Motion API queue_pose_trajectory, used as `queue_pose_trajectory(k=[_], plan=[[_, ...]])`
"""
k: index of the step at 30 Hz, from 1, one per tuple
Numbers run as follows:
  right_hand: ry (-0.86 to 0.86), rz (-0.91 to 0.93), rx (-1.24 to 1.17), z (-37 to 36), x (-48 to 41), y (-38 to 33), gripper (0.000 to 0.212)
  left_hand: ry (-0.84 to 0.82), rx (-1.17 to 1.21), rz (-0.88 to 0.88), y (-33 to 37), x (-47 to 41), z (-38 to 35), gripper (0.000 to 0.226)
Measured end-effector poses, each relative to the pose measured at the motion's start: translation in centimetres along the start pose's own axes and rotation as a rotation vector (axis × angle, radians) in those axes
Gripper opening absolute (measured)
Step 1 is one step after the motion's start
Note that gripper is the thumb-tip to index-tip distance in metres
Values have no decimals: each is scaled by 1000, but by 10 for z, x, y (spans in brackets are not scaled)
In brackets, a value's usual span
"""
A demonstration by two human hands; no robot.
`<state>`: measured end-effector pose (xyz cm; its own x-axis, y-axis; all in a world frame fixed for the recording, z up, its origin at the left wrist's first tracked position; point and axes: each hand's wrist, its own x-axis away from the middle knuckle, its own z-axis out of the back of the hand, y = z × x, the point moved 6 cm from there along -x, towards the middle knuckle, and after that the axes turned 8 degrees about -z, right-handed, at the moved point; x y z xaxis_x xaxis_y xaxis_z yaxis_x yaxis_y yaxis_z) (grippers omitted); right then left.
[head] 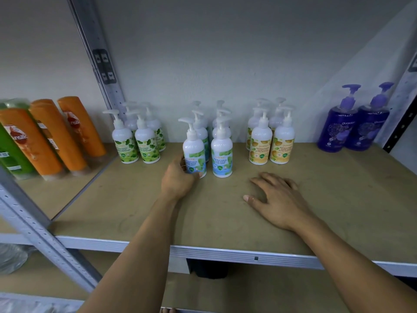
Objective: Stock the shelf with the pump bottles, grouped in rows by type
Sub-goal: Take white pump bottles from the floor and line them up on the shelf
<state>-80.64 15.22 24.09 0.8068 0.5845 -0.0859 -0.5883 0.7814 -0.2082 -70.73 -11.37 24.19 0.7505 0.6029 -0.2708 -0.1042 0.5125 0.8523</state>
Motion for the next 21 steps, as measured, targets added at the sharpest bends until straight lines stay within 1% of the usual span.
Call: queue_pose_trajectory(k=[4, 9, 14, 21], plan=[[3, -5, -9, 0, 1, 0, 66, -6, -19, -12, -2, -2, -2, 69], [7, -10, -7, -1, -1, 0, 67, 32, -67, -12, -4, -3, -4, 76], [9, -10, -5, -2, -1, 0, 68, 71, -123, -33, 1, -1, -6, 72], [18, -8, -3, -1, 0, 0, 67, 97, -156, -68, 5, 0, -4, 62]])
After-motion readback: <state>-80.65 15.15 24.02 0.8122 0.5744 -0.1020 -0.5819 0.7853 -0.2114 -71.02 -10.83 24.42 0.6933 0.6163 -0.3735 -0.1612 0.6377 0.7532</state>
